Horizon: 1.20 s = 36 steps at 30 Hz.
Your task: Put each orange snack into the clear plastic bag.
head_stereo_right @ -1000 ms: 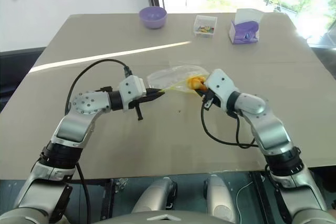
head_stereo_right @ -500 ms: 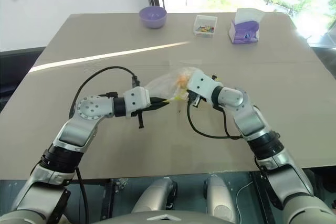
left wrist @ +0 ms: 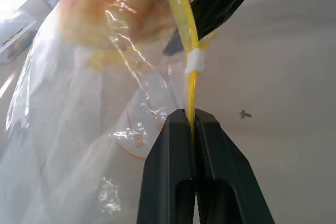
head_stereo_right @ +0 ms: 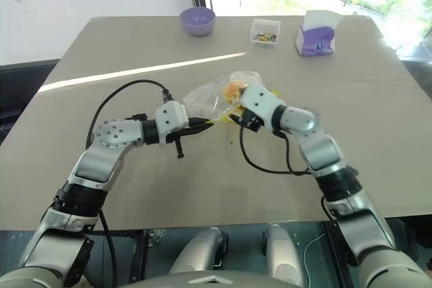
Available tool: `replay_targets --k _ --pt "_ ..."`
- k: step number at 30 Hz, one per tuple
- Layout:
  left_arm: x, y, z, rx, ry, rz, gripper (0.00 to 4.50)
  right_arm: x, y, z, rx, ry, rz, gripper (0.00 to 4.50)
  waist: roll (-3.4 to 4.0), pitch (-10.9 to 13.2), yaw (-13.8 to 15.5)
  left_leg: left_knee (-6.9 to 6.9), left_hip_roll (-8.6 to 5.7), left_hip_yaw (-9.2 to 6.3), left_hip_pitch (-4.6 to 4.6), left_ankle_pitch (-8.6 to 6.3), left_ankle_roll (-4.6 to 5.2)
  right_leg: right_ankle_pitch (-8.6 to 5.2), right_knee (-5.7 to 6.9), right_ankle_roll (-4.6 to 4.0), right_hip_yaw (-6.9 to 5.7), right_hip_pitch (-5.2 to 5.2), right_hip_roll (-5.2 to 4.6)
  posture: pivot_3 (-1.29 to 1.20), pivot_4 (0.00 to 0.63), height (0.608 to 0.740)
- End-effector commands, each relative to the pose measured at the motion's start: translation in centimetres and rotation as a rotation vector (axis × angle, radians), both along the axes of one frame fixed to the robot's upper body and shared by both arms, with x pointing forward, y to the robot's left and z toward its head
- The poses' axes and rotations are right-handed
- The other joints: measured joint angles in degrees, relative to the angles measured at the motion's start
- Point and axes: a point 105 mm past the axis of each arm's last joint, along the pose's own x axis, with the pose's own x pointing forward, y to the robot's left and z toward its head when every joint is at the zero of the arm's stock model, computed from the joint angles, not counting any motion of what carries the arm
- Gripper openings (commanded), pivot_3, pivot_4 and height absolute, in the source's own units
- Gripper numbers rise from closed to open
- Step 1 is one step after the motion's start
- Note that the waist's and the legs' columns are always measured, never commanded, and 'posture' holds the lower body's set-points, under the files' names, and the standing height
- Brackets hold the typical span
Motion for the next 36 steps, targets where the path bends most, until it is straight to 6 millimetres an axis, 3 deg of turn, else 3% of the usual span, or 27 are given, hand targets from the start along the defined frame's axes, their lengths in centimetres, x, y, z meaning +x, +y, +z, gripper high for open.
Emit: replay_targets --k 1,8,15,21,28,36 --pt "0.6 0.5 1.6 -0.028 -0.043 0.024 0.0 -1.4 -1.2 2.3 0.089 -0.003 0.029 3.61 0.0 0.0 -0.1 0.0 0.0 0.0 0.0 0.0 0.0 0.0 0.0 0.0 0.0 0.0 0.0 0.0 0.15 0.74" --pt "0.2 -0.5 3.1 -0.121 -0.037 -0.022 0.0 -1.0 -3.1 2.2 0.025 -0.045 -0.058 3.61 0.01 0.0 -0.1 0.0 0.03 0.02 0.06 -0.11 0.19 0.0 0.1 0.0 0.01 -0.01 0.01 0.0 0.15 0.74" --pt "0.0 0.0 3.5 -0.115 -0.028 -0.034 0.0 -1.5 -5.3 1.5 -0.267 -0.271 -0.087 3.61 0.01 0.0 0.0 0.02 -0.02 0.04 -0.09 0.01 -0.01 0.0 0.04 0.0 0.0 -0.1 -0.04 0.0 0.15 0.74" --pt "-0.1 -0.1 3.9 -0.118 -0.032 -0.036 0.0 -0.2 -6.6 -1.0 -0.5 -0.426 -0.13 3.61 0.0 0.0 -0.1 0.04 -0.01 0.07 -0.08 0.02 -0.04 0.0 0.06 0.01 0.01 -0.11 -0.02 0.0 0.15 0.74" --pt "-0.2 -0.1 3.9 -0.116 -0.029 -0.041 0.0 1.5 -6.3 -2.6 -0.563 -0.48 -0.149 3.61 0.0 0.0 -0.1 0.04 -0.01 0.11 -0.1 0.03 -0.05 0.0 0.07 0.0 0.06 -0.15 -0.01 0.0 0.15 0.74" --pt "-0.5 0.0 3.8 -0.111 -0.025 -0.037 0.0 2.3 -5.8 -0.9 -0.455 -0.523 -0.199 3.61 0.0 0.0 -0.1 0.04 -0.01 0.1 -0.12 0.03 -0.05 0.0 0.06 0.0 0.07 -0.16 0.0 0.0 0.15 0.74"
